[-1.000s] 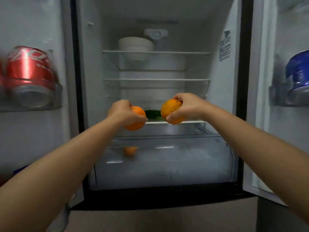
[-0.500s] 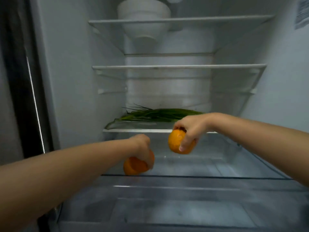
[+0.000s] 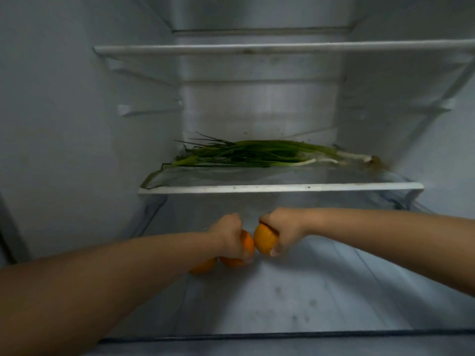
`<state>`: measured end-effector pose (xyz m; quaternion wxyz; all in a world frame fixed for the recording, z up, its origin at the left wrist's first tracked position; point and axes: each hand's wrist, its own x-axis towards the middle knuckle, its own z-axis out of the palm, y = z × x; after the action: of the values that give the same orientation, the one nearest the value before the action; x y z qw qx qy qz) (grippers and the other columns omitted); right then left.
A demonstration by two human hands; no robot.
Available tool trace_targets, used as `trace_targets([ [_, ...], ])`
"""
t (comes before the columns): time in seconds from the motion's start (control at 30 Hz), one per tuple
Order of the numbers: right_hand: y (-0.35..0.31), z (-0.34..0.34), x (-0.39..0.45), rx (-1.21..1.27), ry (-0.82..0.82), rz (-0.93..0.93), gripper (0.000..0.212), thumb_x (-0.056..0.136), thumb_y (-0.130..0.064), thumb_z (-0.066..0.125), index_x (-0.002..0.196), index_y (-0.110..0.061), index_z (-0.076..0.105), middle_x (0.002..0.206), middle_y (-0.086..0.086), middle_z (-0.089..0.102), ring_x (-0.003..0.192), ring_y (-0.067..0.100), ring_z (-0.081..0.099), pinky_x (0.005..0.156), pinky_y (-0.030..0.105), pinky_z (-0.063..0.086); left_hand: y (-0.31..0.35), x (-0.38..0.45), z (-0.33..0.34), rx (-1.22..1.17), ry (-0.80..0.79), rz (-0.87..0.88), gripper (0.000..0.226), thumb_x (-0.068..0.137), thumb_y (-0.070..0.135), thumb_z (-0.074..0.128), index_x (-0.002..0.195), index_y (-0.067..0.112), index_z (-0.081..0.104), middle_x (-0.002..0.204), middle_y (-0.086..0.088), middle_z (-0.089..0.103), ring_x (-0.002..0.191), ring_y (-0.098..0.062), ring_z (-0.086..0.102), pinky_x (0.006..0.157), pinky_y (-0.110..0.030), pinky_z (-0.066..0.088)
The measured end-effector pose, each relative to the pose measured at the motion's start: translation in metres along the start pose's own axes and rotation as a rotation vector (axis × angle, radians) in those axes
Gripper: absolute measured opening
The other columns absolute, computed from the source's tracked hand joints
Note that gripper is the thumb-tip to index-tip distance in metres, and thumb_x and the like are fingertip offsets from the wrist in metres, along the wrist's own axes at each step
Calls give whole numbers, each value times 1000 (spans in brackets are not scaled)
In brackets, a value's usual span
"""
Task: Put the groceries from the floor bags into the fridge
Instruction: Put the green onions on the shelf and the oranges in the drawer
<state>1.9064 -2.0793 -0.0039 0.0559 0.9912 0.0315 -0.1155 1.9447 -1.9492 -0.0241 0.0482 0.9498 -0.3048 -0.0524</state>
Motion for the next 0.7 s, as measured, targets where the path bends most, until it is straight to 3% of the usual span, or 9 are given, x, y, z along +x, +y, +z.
trace_targets([
  [0.1,3,7,6,9,23,-3,54,80,-31,69,121,-2,49,124,18,56,112,30,55,78,27,41,-4,1,4,-40,30,6,66,76,34,76,124,2,44,129,-14,49,118,-27,50,92,-32,42],
  [0.5,2,17,-4,-12,73,-73,64,77,-27,72,131,-9,42,130,17,46,117,30,48,94,33,43,-13,1,13,79,-80,48,76,77,42,71,135,12,33,140,-11,42,127,-27,46,102,-35,41],
  [0.7,-5,15,-3,-25,8,-38,82,80,-25,71,145,-8,23,143,19,37,129,32,41,104,33,37,-11,-1,7,137,-98,32,90,74,52,71,142,12,27,145,-10,39,132,-27,43,108,-35,39],
])
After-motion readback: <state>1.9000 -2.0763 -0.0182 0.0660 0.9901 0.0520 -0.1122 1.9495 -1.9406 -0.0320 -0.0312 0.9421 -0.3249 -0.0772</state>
